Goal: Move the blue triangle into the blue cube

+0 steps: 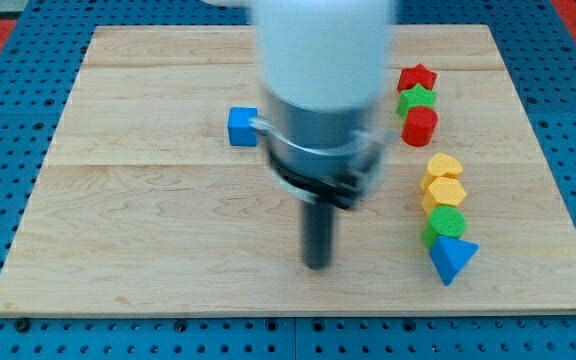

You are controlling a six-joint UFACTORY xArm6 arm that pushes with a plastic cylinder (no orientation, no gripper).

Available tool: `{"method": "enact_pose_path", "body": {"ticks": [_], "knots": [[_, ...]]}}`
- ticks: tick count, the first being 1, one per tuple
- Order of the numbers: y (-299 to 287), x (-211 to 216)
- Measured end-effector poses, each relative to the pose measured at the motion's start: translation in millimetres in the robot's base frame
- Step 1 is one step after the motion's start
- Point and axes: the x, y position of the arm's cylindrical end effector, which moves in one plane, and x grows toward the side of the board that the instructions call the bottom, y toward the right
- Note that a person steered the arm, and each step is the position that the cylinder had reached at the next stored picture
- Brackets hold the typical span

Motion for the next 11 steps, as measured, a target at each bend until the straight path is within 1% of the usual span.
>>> {"method": "enact_pose_path", "body": {"ticks": [1, 2, 3, 4, 5, 6, 7, 8, 9, 10, 11], "knots": [[91, 35], [141, 33], [165, 5], [100, -7], [20, -23], [18, -2], [-48, -18], [-95, -75], [-118, -104], [-105, -122], [-113, -82]]}}
